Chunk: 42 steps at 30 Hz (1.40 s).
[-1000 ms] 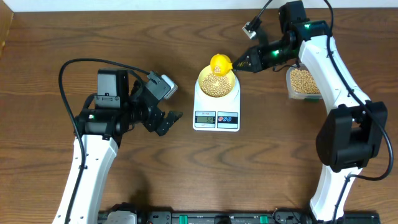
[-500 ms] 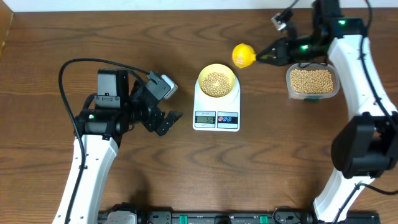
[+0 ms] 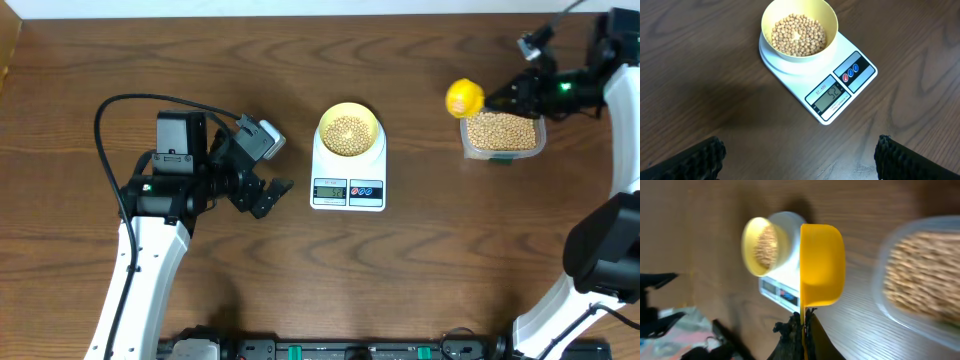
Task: Scoop item into bowl and weigh 50g on scale
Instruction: 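Dip the scoop into the soybeans with the right gripper, then lift the scoop and carry it over the yellow bowl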
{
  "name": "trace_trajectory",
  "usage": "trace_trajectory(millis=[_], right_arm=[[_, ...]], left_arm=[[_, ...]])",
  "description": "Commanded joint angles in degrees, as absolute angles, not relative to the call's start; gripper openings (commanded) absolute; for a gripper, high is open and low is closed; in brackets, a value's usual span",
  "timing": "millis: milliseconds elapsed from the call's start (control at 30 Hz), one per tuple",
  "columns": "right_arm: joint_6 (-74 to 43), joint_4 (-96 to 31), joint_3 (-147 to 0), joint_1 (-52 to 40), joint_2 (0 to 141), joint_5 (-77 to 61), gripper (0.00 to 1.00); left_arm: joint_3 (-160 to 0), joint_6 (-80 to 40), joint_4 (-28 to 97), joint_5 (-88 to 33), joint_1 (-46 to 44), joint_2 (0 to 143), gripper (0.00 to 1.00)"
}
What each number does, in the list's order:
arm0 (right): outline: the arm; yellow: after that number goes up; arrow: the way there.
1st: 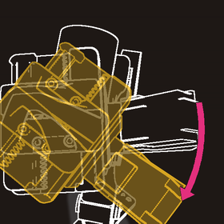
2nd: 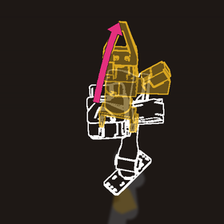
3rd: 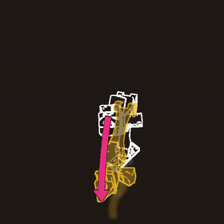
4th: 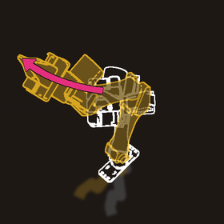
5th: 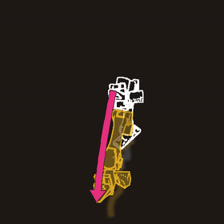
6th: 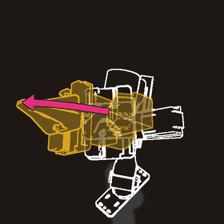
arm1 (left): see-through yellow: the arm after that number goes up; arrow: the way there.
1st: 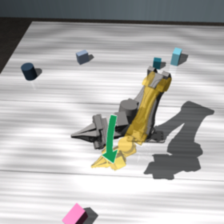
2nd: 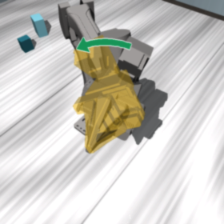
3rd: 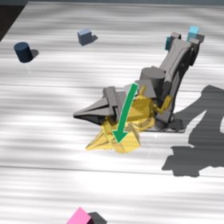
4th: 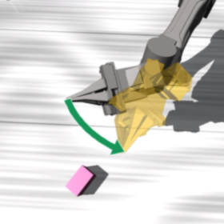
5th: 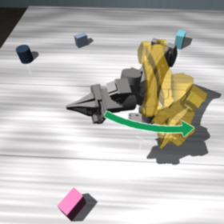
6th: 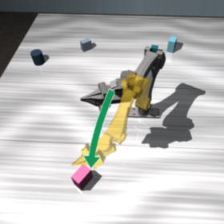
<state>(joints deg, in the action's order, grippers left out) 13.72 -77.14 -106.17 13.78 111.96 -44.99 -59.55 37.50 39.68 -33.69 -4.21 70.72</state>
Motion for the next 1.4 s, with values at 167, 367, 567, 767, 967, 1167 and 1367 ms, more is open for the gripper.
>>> trace_trajectory(millis=[167,367,567,767,967,1167,1367], right_arm=[[11.1,-77.7,-106.0,14.6,110.3,-23.9,0.01],[8.1,-76.5,-106.0,14.5,110.3,-19.1,0.01],[6.0,-75.4,-106.0,10.1,110.3,-11.2,0.01],[5.8,-74.1,-106.0,2.0,110.3,3.1,0.01],[5.1,-76.0,-106.0,-4.1,110.3,16.7,0.01],[4.7,-77.0,-106.0,-7.3,110.3,23.9,0.01],[4.7,-75.9,-106.0,-9.1,110.2,24.3,0.01]], left_arm=[[-59.0,37.4,39.8,-33.4,-3.9,70.8,0.98],[-59.0,37.4,39.8,-33.3,-3.9,70.8,0.97],[-59.0,37.4,39.7,-33.4,-3.9,70.8,0.98],[-59.0,37.4,39.8,-33.4,-3.9,70.8,0.98],[-59.0,37.4,39.7,-33.3,-3.9,70.8,0.98],[-59.0,37.4,39.8,-33.4,-3.9,70.8,0.98],[-59.0,37.4,39.8,-33.4,-3.9,70.8,0.98]])
